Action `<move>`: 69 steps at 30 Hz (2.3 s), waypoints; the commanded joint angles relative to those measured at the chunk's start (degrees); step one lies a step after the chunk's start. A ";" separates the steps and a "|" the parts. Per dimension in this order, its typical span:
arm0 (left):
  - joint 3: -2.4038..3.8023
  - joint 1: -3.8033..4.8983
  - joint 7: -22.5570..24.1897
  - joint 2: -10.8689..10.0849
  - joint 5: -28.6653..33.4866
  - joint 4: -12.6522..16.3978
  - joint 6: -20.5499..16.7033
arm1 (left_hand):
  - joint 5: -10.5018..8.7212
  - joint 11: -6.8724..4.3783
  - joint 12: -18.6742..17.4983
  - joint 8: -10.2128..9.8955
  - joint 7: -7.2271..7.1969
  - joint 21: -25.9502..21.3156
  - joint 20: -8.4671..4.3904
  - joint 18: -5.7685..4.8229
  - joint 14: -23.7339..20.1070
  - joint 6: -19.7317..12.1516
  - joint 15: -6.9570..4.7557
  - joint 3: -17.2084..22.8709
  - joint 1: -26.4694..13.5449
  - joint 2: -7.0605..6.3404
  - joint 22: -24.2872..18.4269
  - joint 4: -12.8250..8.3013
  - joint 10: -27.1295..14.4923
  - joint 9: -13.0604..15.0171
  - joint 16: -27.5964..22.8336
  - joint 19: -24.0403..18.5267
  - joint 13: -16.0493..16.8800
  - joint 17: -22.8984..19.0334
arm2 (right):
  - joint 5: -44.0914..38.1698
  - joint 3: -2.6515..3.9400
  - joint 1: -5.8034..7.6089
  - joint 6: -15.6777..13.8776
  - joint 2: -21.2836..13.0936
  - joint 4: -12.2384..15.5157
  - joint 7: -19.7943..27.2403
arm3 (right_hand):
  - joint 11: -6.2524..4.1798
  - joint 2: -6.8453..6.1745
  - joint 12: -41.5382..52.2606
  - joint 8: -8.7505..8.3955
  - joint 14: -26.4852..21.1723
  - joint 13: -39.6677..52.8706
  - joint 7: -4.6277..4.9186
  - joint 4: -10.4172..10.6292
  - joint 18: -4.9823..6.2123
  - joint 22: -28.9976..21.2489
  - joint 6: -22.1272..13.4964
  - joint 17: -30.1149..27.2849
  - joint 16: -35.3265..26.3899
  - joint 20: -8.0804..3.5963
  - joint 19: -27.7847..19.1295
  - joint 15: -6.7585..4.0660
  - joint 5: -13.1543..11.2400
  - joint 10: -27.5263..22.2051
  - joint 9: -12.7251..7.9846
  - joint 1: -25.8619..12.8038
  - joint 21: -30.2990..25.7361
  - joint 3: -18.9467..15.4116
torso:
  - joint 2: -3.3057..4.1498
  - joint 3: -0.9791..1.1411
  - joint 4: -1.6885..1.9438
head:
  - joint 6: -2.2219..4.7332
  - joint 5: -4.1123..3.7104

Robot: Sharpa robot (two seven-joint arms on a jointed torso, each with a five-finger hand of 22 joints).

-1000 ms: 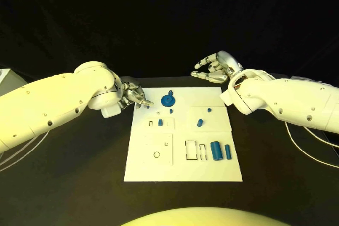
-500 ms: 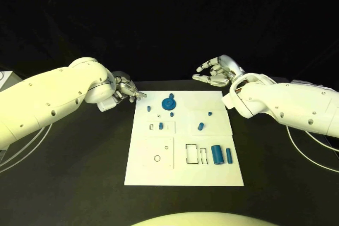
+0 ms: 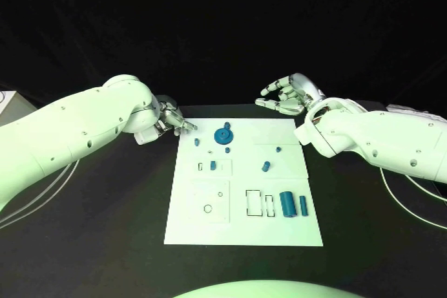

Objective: Assemble the parts on the task board

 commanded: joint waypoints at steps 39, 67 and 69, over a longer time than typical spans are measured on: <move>-1.75 -0.25 1.73 2.98 -0.66 -2.90 6.60 | -1.90 -0.64 2.38 1.30 -1.01 1.04 -0.12 0.00 6.06 2.84 -0.42 -1.89 0.56 1.65 2.11 -0.16 1.85 -1.36 0.36 0.84 1.02 15.09 | -0.10 0.01 -0.02 0.32 0.47 0.06 0.65 | 0.35 0.57 -0.15 0.19 4.95 11.83 0.05 -0.07 -0.39 13.92 -0.50 10.72 -0.31 0.37 5.24 0.35 0.58 2.36 -0.05 -0.11 -0.28 -0.50 | 0.08 0.03 0.00 | -0.51 -0.11; -2.17 -0.37 2.50 3.54 -0.06 -3.15 6.75 | -1.76 -1.48 3.65 2.23 -1.91 1.23 -0.64 -0.08 6.06 3.81 -1.15 -0.02 4.77 4.42 2.53 -0.70 3.20 -1.82 0.36 1.05 1.76 15.09 | -0.17 0.01 -0.02 0.49 0.55 0.07 0.47 | 0.34 0.79 -0.08 0.25 4.95 11.88 0.04 -0.07 -0.37 13.88 -0.50 10.70 -0.32 0.37 5.21 0.34 0.76 2.42 -0.04 -0.17 -0.35 -0.58 | 0.09 0.03 -0.04 | -1.10 -0.25; -2.19 -0.38 2.57 3.56 -0.06 -3.15 6.82 | -1.67 -1.72 3.56 2.31 -2.15 1.25 -0.82 -0.09 6.06 3.83 -1.40 1.37 6.76 5.04 2.59 -1.31 3.28 -2.01 0.36 1.08 1.56 15.09 | -0.18 0.01 -0.02 0.51 0.54 0.07 0.47 | 0.34 0.79 -0.08 0.25 4.95 11.88 0.04 -0.07 -0.37 13.88 -0.50 10.70 -0.32 0.37 5.21 0.34 0.76 2.42 -0.04 -0.17 -0.35 -0.58 | 0.07 0.02 -0.03 | -1.13 -0.26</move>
